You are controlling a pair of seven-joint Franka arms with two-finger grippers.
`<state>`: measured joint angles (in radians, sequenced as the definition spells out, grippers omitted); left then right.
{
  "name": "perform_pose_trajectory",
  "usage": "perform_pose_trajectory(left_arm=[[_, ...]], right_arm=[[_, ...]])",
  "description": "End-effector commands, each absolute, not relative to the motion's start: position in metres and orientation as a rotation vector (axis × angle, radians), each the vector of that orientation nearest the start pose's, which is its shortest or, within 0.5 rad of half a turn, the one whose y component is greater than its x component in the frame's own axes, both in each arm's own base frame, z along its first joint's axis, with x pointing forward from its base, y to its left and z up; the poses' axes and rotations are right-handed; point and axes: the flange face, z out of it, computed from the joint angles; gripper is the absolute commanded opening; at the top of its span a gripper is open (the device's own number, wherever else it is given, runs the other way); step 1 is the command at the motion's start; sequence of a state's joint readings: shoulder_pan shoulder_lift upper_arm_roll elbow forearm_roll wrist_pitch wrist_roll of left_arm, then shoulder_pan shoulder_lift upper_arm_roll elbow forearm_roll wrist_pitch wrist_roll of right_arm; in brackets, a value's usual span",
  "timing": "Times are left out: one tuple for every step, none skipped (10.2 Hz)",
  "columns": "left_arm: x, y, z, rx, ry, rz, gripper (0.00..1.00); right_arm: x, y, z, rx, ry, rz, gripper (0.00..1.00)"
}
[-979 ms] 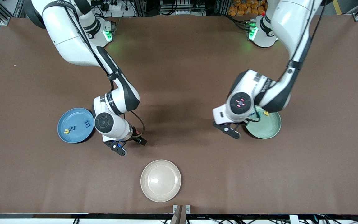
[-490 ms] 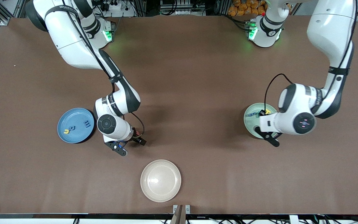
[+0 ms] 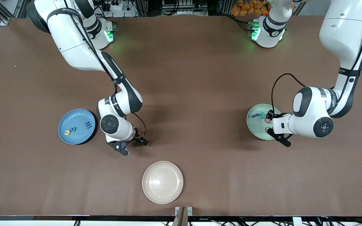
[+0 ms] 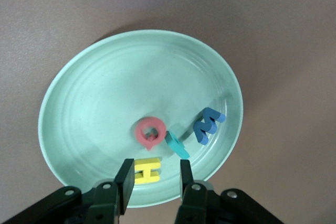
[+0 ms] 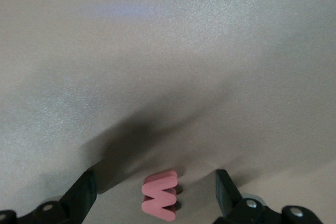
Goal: Sort upper and lower case letters into plates
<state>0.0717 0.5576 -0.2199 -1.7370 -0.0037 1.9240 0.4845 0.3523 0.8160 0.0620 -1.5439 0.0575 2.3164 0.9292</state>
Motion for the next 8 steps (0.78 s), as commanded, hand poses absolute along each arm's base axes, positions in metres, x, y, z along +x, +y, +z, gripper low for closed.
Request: perform_pose_trajectory(left_arm=[[0.618, -0.086, 0.245, -3.143, 1.015, 0.532, 1.0], [0.618, -0.087, 0.245, -3.142, 1.018, 0.532, 1.0], [0.618, -0.089, 0.247, -3.14, 1.022, 0.528, 1.0], [0.617, -0.093, 0.251, -3.135, 1.034, 0.521, 1.0], [0.616, -0.109, 0.257, -3.134, 1.059, 0.512, 1.0], [0.615, -0.117, 0.258, -3.132, 1.071, 0.51, 1.0], [0.612, -0.146, 0.266, -3.114, 1.073, 0.492, 1.0], [0.612, -0.165, 0.281, -3.103, 0.987, 0.462, 1.0]], right_arm=[[0.635, 0.277, 0.166, -2.977, 0.882, 0.141, 1.0], [0.635, 0.277, 0.168, -2.976, 0.884, 0.139, 1.0], [0.635, 0.277, 0.17, -2.975, 0.884, 0.137, 1.0], [0.636, 0.277, 0.17, -2.975, 0.884, 0.137, 1.0], [0.636, 0.278, 0.172, -2.975, 0.883, 0.137, 1.0], [0.635, 0.278, 0.175, -2.981, 0.881, 0.146, 1.0], [0.634, 0.279, 0.175, -2.983, 0.879, 0.153, 1.0], [0.633, 0.28, 0.175, -2.984, 0.877, 0.153, 1.0]])
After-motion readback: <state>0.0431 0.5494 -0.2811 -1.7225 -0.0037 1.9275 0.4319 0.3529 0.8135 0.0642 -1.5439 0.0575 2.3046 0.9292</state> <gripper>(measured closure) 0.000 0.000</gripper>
